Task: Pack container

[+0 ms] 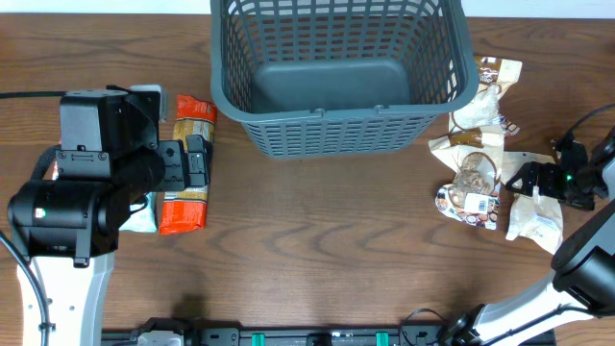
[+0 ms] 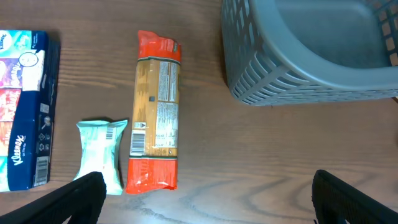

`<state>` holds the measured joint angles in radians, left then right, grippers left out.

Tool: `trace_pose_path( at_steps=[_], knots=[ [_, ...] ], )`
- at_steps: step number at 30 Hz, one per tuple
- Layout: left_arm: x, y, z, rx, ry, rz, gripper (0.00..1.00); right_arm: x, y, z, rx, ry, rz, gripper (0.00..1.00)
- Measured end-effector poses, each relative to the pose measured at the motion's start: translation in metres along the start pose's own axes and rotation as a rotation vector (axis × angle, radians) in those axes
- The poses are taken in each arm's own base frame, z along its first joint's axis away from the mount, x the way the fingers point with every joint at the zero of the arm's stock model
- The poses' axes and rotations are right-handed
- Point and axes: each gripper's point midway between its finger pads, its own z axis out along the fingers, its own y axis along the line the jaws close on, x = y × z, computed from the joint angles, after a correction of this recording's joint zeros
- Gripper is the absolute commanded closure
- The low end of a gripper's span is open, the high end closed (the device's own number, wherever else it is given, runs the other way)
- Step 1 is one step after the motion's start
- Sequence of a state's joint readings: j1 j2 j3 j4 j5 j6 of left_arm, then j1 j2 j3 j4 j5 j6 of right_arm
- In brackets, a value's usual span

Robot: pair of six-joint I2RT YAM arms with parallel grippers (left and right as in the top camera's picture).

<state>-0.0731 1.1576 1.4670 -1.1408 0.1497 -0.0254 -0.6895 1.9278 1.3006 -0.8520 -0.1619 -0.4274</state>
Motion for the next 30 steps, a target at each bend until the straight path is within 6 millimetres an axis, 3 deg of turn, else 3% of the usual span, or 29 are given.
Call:
trace_pose_path(
  at_steps=[3,8,13,17,19,21,24,30],
  knots=[
    [0.000,0.000,0.000,0.000,0.000,0.000,0.01,-0.001,-0.001,0.000,0.007,-0.001,-0.001,0.01],
    [0.000,0.000,0.000,0.000,0.000,0.000,0.01,-0.001,-0.002,0.005,0.006,0.003,0.008,0.11],
    [0.000,0.000,0.000,0.000,0.000,0.000,0.01,0.003,-0.004,0.019,-0.006,0.030,0.031,0.07],
    [0.000,0.000,0.000,0.000,0.000,0.000,0.01,0.002,-0.005,0.022,-0.003,0.033,0.041,0.11],
    [0.000,0.000,0.000,0.000,0.000,0.000,0.01,0.001,-0.006,0.023,0.000,0.027,0.047,0.25],
    [0.000,0.000,0.000,0.000,0.000,0.000,0.01,-0.003,-0.009,0.024,0.011,0.015,0.059,0.62],
    [0.000,0.000,0.000,0.000,0.000,0.000,0.01,-0.007,-0.010,0.024,0.016,-0.001,0.072,0.99],
    [0.000,0.000,0.000,0.000,0.000,0.000,0.01,-0.013,-0.010,0.023,0.009,-0.028,0.126,0.99]
  ],
)
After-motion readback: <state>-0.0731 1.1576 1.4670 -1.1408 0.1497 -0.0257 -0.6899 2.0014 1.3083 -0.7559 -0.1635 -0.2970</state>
